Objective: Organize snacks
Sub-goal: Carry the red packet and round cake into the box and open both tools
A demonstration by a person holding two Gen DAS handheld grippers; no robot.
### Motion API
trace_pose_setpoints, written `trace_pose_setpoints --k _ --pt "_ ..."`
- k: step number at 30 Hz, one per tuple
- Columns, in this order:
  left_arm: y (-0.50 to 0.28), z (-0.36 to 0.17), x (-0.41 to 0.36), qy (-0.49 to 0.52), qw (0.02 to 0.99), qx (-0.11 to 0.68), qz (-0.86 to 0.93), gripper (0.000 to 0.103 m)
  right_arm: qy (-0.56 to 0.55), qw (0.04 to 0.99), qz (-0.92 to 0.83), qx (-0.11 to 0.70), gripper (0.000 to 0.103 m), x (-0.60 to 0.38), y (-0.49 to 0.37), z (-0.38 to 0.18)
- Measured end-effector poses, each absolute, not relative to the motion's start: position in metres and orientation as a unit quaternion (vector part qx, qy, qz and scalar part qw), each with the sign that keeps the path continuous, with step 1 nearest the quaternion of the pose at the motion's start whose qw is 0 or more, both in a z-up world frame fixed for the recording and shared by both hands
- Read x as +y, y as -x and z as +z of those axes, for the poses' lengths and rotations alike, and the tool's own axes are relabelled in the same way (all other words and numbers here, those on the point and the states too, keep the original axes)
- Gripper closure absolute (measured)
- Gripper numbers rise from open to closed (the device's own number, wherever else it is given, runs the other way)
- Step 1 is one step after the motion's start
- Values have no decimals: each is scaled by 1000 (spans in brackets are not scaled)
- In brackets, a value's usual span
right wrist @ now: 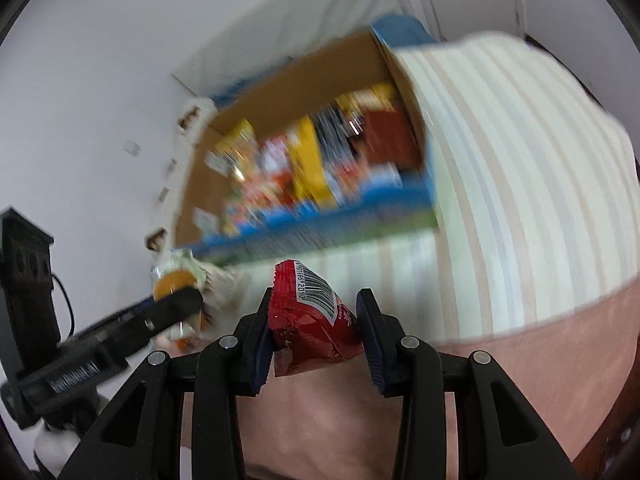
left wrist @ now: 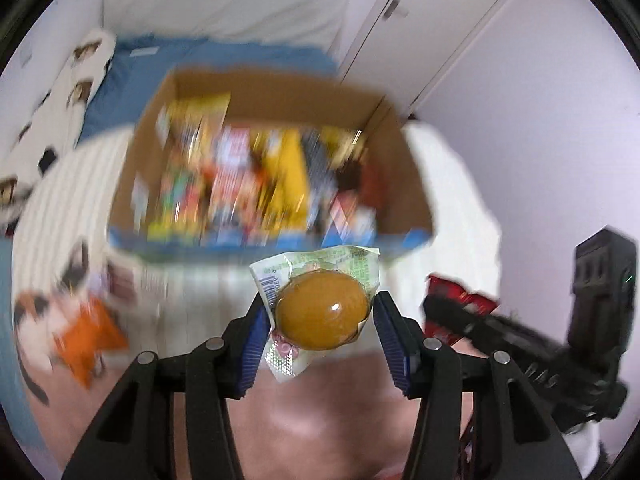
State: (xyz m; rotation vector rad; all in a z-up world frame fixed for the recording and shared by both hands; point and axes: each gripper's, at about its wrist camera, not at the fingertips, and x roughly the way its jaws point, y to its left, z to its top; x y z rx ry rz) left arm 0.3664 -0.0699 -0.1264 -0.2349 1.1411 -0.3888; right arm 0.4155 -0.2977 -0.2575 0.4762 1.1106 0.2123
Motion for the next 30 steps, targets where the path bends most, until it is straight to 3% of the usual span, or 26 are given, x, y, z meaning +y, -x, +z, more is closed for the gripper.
trace_pose_setpoints --k 7,13,21,22,23,24,25,27,28,30 --pt "-466 -92 -56 98 830 519 -181 53 -199 843 112 487 62 -294 -503 -211" --pt "-556 -145 -59 102 791 583 -158 53 -146 844 92 508 62 -272 -603 -228" --pt "-628 -207 -63 83 750 644 -125 53 -134 799 88 579 58 -261 -701 -292" --pt "-634 -213 -62 90 744 650 -121 52 -126 792 84 591 41 -260 -711 -302" --pt "-639 -218 -60 96 740 656 -116 49 -120 789 80 597 14 -260 -716 -307" --pt "-641 -219 -59 96 738 658 -113 47 -118 786 75 602 5 -261 -720 -311" --pt "-642 -220 -59 97 740 656 -112 45 -120 786 74 602 4 -263 -722 -313" --pt "-645 -217 -58 88 746 651 -106 31 -126 786 70 602 4 -267 -723 -312" --pt "-643 -217 -58 81 749 650 -102 16 -127 785 68 602 4 -268 -722 -311" --pt "-643 -217 -59 77 753 646 -100 13 -128 784 62 604 4 -270 -720 -310"
